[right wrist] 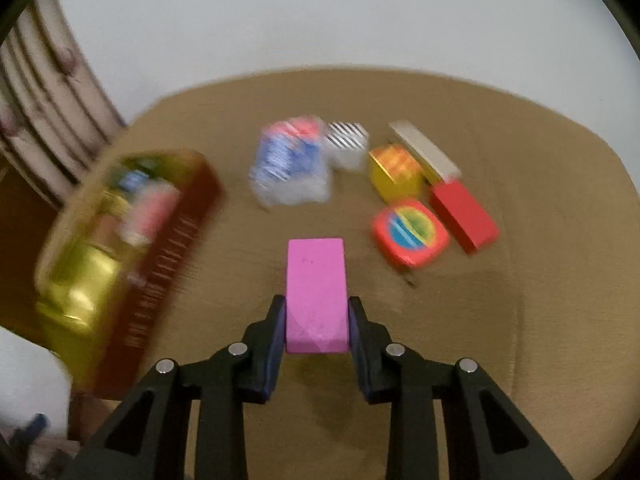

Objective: Organize rigid objects
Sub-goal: 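Grasp the pink block with the right gripper and drop it in the tin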

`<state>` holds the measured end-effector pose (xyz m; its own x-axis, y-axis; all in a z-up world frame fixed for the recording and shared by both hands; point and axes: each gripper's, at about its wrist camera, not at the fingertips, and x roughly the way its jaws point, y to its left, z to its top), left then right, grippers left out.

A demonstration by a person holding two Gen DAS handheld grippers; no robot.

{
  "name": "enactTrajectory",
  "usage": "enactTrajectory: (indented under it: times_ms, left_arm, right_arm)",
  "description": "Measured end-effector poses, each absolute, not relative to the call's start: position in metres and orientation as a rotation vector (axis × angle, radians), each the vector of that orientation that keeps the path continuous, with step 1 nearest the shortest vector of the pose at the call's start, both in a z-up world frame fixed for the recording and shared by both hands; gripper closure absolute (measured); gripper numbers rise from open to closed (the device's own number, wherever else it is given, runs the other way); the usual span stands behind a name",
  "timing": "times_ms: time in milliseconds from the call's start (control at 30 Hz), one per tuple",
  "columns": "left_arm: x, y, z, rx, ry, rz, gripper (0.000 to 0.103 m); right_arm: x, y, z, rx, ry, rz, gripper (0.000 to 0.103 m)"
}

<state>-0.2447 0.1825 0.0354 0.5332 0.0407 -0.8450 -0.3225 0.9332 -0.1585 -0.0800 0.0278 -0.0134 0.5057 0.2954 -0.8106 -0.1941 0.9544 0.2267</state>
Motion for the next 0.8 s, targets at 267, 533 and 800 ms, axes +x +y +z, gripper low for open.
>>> enactTrajectory:
  times_ms: [267,533,800]
  left_arm:
    - [-0.247,0.180,0.043,-0.312,0.960,0.181,0.003]
    - [-0.242,0.189,0.035,-0.358,1.001,0.183,0.003]
    - [-0.241,0.198,0.029,-0.389,1.033,0.177,0.003]
  right_arm:
    - [-0.048,0.131,0.038,0.048,1.005,0.494,0.073]
    - [-0.004,0.179,0.009,-0.016,1.088,0.421,0.073]
    - [0.012,0.197,-0.025,-0.067,1.162,0.299,0.073]
